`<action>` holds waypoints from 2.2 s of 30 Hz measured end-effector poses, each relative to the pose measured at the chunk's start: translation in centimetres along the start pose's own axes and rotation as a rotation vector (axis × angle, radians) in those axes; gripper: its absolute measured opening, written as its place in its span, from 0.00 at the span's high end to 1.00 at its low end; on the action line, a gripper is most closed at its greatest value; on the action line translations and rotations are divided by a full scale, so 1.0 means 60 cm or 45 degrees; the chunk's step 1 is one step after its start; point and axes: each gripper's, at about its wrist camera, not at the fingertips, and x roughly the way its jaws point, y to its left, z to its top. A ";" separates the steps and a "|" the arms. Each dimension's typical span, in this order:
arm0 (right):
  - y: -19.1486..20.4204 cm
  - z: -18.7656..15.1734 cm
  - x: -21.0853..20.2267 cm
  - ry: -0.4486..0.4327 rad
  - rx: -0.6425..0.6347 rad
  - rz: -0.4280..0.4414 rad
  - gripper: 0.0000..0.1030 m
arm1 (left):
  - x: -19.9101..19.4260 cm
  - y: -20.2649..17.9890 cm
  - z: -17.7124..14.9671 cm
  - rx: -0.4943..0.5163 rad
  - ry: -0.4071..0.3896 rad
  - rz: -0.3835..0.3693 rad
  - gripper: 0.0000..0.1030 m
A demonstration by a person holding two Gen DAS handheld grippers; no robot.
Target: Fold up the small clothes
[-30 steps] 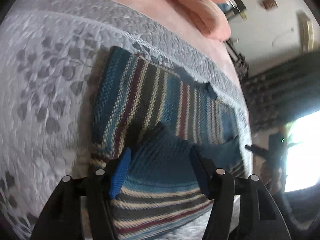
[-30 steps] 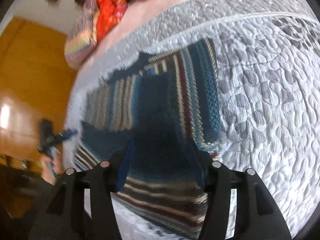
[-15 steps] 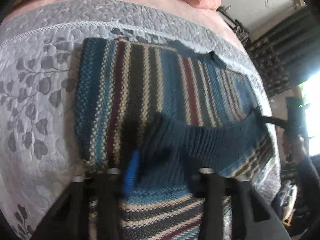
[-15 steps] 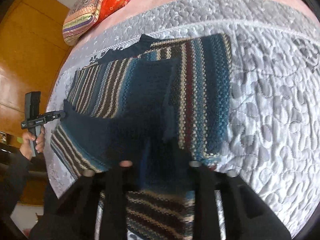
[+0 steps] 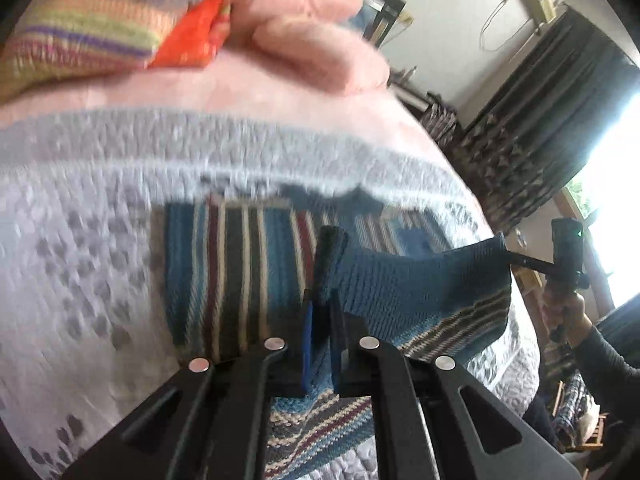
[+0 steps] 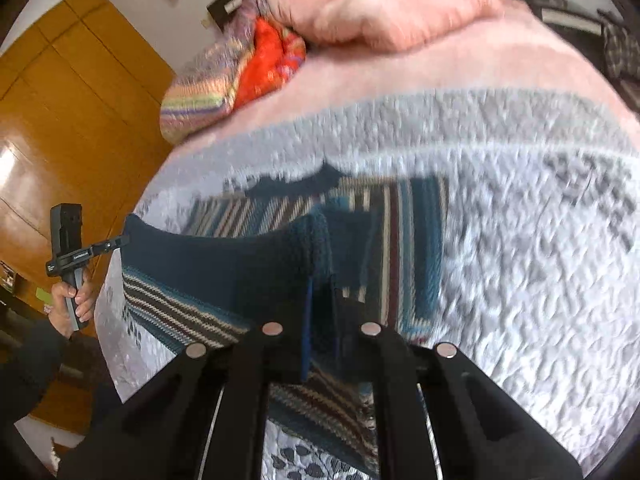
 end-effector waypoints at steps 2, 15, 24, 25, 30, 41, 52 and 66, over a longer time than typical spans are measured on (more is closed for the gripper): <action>0.003 0.020 -0.011 -0.036 -0.005 -0.011 0.94 | -0.009 0.000 0.025 0.005 -0.030 0.008 0.94; -0.025 0.161 0.037 -0.067 0.031 -0.126 0.94 | 0.031 0.039 0.164 -0.032 -0.041 0.100 0.95; -0.082 0.211 0.181 0.097 0.129 -0.257 0.94 | 0.149 0.107 0.220 -0.124 0.112 0.223 0.96; -0.086 0.213 0.193 0.108 0.136 -0.271 0.94 | 0.164 0.117 0.224 -0.150 0.130 0.232 0.96; -0.102 0.228 0.234 0.132 0.147 -0.313 0.94 | 0.202 0.143 0.238 -0.192 0.173 0.272 0.96; -0.156 0.216 0.325 0.230 0.198 -0.376 0.94 | 0.304 0.201 0.220 -0.267 0.301 0.330 0.96; -0.166 0.212 0.328 0.209 0.238 -0.361 0.71 | 0.293 0.202 0.204 -0.292 0.240 0.451 0.83; -0.198 0.136 0.284 0.222 0.451 -0.130 1.00 | 0.291 0.179 0.145 -0.351 0.273 0.272 0.98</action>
